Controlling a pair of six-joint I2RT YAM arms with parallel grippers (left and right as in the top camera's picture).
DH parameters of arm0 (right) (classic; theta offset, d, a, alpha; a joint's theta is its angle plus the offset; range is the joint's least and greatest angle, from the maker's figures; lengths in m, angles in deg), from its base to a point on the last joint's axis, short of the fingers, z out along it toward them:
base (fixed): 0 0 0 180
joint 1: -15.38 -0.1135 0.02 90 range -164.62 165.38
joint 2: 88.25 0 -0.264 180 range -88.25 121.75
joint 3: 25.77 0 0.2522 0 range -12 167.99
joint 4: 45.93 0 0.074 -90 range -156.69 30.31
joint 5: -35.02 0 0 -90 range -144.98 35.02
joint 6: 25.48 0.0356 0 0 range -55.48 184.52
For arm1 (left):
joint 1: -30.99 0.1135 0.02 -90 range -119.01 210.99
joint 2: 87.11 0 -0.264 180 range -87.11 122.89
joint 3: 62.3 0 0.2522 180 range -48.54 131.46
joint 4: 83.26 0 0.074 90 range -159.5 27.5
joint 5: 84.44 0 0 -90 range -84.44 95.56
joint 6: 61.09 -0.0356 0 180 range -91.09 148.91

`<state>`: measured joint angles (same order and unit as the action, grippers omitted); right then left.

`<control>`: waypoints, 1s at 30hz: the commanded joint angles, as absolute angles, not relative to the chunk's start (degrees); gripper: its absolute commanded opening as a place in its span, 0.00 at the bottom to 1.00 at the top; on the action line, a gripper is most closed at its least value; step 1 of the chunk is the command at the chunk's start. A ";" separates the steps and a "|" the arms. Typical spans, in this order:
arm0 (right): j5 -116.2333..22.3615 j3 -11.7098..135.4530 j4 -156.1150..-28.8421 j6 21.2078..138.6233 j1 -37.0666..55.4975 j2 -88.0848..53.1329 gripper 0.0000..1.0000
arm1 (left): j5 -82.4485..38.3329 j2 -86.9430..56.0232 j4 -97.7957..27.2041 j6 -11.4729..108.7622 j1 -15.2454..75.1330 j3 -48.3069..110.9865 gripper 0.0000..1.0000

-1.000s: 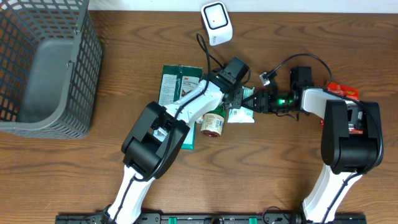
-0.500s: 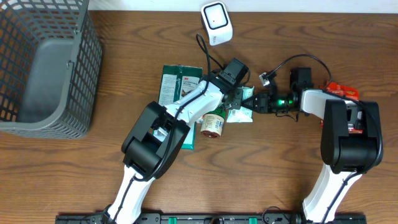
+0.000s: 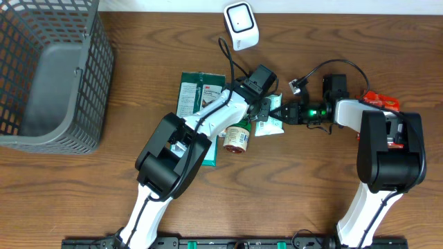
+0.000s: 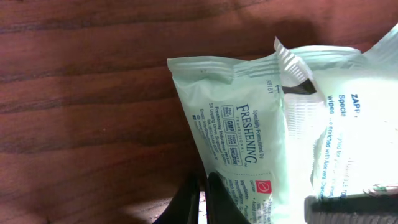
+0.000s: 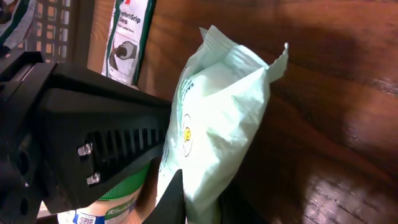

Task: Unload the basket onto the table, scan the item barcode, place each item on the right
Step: 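Hand the wipes pack from the left gripper to the right gripper, then lift the wipes pack with the right gripper up to the scanner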

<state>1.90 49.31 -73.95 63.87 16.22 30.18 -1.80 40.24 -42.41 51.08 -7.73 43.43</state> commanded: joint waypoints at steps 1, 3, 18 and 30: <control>2.30 49.03 -73.80 63.39 15.54 30.75 0.12 | -1.88 40.11 -42.41 48.48 -7.53 43.32 0.11; 2.32 49.03 -74.17 63.39 15.54 30.75 0.12 | 0.04 38.23 -42.39 48.39 -7.22 43.32 0.11; 1.27 49.12 -76.03 63.79 15.83 26.34 0.01 | 5.20 15.09 -29.36 48.02 2.13 43.32 0.45; -14.93 49.12 -86.89 63.57 15.41 13.38 0.01 | 5.20 9.36 -9.95 48.00 21.02 43.30 0.53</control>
<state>-10.47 49.16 -85.76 63.98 16.16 15.67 4.48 10.19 -11.64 48.33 17.47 43.10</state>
